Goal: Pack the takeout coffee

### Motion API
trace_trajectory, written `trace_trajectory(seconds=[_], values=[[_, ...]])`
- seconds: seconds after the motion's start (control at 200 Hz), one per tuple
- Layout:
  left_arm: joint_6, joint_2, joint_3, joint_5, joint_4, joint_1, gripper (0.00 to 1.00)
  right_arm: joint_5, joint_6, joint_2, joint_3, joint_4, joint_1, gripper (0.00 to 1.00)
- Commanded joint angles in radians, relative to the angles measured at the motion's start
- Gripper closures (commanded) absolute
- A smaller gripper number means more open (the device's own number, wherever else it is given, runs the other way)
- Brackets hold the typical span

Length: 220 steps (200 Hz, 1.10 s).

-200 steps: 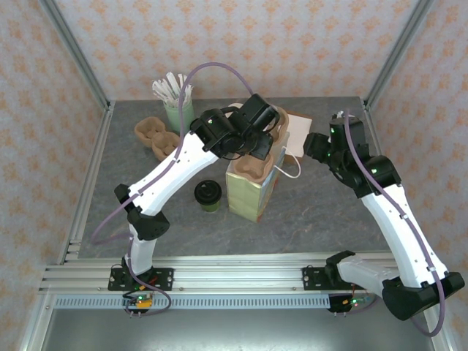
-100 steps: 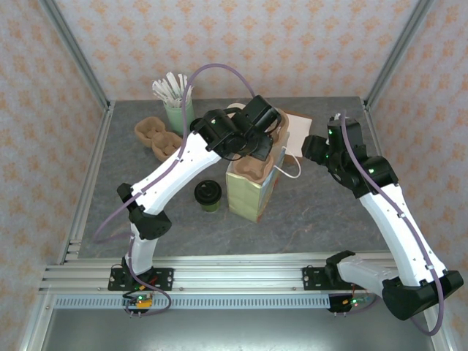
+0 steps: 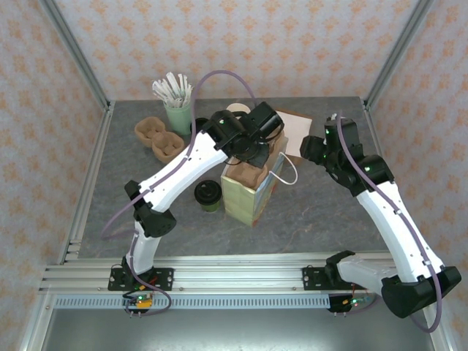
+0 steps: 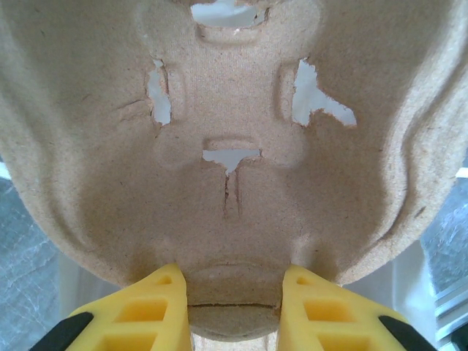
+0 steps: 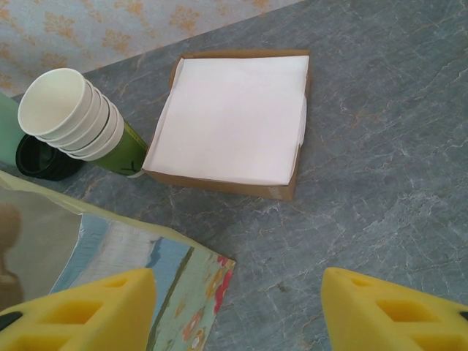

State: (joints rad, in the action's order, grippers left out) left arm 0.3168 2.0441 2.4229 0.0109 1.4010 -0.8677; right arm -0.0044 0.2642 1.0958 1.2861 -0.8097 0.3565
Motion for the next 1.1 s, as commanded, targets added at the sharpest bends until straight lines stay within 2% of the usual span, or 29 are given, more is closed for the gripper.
trace_trajectory(seconds=[0.0,0.475,1.096], values=[[0.017,0.018,0.036,-0.02,0.059,0.013,0.75,0.009,-0.024,0.007,-0.001,0.03,-0.006,0.38],[0.017,0.044,0.04,-0.063,0.144,0.012,0.76,0.019,-0.031,0.013,-0.03,0.056,-0.008,0.38],[0.017,0.065,-0.014,-0.093,0.17,0.013,0.77,0.016,-0.026,0.013,-0.069,0.079,-0.008,0.37]])
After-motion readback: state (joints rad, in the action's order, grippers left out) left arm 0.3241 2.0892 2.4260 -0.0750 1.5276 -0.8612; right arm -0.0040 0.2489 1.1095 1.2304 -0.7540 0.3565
